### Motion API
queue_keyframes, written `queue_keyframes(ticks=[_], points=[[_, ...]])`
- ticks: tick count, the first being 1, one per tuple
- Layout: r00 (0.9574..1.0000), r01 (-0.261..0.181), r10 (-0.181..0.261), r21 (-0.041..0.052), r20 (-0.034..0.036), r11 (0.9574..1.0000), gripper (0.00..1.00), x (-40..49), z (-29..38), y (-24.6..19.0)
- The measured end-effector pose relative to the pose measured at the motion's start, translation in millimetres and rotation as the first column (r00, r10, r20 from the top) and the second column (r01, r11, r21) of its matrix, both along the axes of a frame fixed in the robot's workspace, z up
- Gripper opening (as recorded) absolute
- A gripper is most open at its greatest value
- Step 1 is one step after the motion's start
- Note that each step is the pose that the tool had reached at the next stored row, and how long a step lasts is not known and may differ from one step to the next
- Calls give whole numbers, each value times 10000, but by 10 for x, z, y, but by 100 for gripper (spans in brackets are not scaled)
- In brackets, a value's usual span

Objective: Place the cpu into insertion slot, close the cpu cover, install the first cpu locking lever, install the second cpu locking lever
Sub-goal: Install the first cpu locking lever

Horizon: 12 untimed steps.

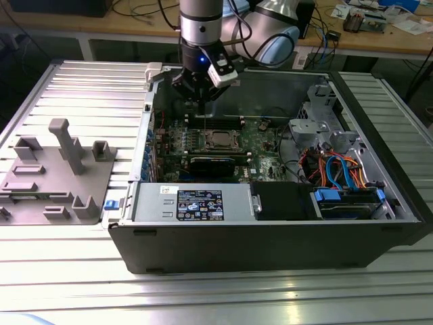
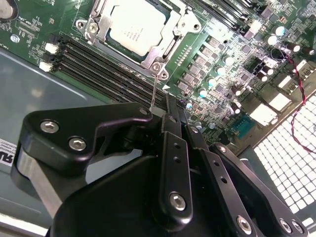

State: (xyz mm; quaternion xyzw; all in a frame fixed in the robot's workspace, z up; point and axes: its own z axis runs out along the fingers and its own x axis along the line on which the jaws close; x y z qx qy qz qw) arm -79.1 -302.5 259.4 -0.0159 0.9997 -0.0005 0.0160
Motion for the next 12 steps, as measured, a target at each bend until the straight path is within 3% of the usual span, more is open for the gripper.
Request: queue_keyframes(ticks=[12], points=[[10000, 0, 0, 0, -21, 10000, 11, 75, -16, 0]])
